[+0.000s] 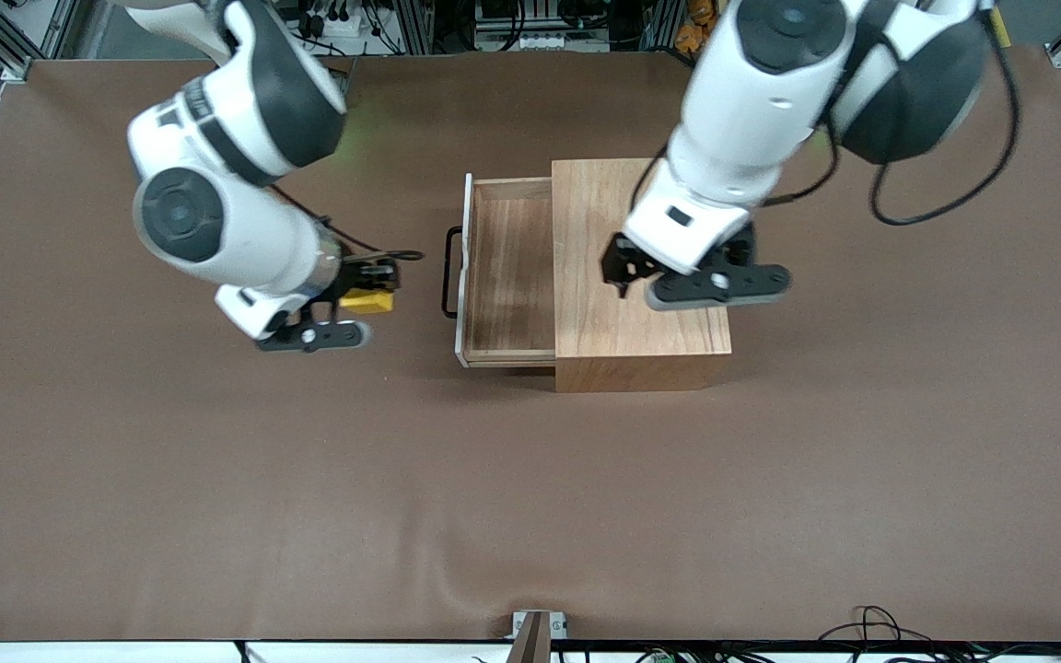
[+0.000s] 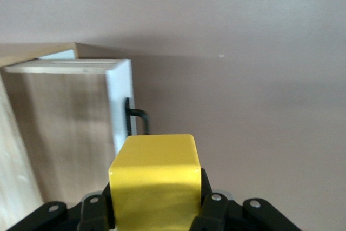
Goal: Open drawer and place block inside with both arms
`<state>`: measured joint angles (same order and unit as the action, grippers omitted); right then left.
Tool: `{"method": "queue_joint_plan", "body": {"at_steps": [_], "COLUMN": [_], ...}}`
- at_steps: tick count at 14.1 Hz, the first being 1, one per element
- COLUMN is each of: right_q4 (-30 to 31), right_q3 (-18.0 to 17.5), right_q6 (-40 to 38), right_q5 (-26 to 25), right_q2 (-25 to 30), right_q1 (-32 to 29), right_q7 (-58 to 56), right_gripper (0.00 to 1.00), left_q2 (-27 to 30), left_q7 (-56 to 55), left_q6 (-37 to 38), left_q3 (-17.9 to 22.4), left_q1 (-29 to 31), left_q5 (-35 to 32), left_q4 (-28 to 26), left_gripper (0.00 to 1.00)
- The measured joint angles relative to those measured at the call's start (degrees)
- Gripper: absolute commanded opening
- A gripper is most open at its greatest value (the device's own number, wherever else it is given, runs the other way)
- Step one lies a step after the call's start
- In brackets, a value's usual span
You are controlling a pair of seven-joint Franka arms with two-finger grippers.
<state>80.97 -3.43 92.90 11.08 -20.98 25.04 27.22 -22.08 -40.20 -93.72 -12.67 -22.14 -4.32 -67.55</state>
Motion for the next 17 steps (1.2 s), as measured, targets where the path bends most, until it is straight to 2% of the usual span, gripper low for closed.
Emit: {"method": "queue_joint_plan", "body": {"at_steps": [3, 7, 12, 13, 14, 15, 16, 17], "right_q4": [4.9, 14.4, 16.3, 16.3, 16.3, 16.3, 16.3, 16.3], "right_q3": [0.0, 0.0, 0.1, 0.1, 0.1, 0.1, 0.1, 0.1], "right_q6": [8.2, 24.2, 27.4, 27.6, 27.9, 28.0, 28.2, 28.3], "right_q5": [-0.1, -1.9, -2.5, -2.5, -2.5, -2.6, -2.6, -2.6], "right_q2": [-0.2, -1.1, -3.0, -3.5, -4.0, -4.5, -4.9, -5.2], "right_q1": [5.6, 13.3, 16.5, 16.6, 16.8, 17.0, 17.1, 17.2], "right_q7": [4.5, 12.2, 14.5, 14.5, 14.5, 14.5, 14.5, 14.5], "right_gripper": [0.06, 0.06, 0.09, 0.18, 0.36, 0.67, 0.89, 0.99], "left_q2": [0.1, 2.1, 5.7, 6.4, 7.1, 7.9, 9.2, 11.0], "left_q7": [2.0, 15.5, 27.3, 27.9, 28.6, 29.6, 30.3, 30.7], "left_q6": [4.3, 6.5, 9.6, 10.2, 10.7, 11.2, 11.9, 12.0], "left_q3": [0.2, 0.3, 0.3, 0.2, 0.2, 0.1, 0.1, 0.0], "left_q1": [3.0, 9.9, 16.9, 17.5, 17.9, 18.2, 18.5, 18.9], "left_q5": [-1.4, -2.3, -2.3, -2.3, -2.3, -2.3, -2.3, -2.3], "left_q4": [-0.2, -0.1, -0.2, -0.4, -0.7, -1.2, -2.4, -4.3], "left_gripper": [1.00, 1.00, 1.00, 1.00, 1.00, 1.00, 1.00, 1.00]}}
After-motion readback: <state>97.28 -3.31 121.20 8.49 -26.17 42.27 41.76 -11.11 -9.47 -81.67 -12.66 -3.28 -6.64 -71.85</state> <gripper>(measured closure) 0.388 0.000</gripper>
